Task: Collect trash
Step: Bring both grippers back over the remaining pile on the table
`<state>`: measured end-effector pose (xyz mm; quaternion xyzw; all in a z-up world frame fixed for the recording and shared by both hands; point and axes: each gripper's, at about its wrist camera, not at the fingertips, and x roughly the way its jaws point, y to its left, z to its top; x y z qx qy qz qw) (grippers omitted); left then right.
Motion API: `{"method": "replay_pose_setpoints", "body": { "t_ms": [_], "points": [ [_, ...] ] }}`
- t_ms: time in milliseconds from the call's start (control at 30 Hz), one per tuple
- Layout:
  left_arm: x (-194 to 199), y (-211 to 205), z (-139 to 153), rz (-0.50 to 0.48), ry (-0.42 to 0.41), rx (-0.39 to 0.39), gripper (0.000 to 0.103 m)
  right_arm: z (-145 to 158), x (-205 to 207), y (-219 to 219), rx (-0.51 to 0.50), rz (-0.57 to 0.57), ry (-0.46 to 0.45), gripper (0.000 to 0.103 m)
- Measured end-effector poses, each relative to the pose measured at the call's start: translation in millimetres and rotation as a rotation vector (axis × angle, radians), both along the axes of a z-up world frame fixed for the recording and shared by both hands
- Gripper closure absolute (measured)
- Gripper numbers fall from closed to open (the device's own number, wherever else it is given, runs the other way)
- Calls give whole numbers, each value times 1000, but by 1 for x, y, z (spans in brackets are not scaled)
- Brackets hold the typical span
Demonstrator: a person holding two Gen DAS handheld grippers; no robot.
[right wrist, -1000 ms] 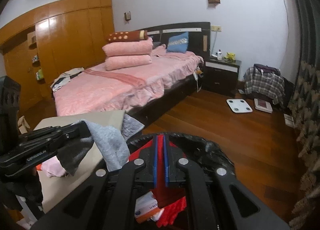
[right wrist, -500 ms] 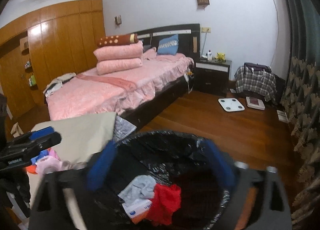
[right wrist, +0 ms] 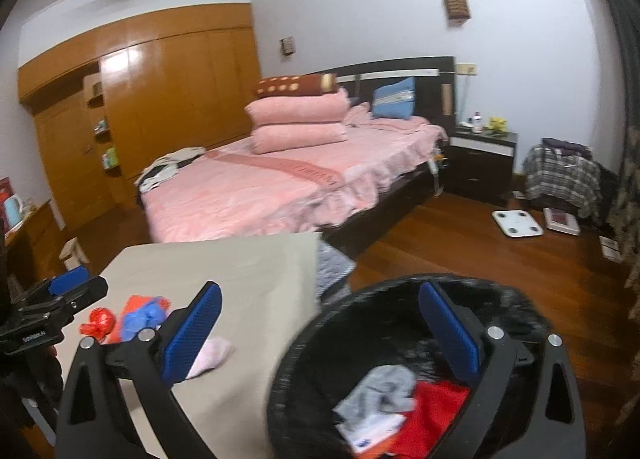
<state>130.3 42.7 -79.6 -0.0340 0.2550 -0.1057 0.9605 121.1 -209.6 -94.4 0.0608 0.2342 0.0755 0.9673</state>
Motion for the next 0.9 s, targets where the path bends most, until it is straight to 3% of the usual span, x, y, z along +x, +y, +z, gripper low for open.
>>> {"method": "replay_pose_setpoints", "body": {
  "t_ms": [400, 900],
  "points": [
    [-6, 76, -27, 168, 52, 48, 13, -35, 25, 91, -31, 131, 55, 6],
    [-10, 114, -65, 224, 109, 52, 13, -102, 47, 158, -108, 226, 185, 10]
  ]
}}
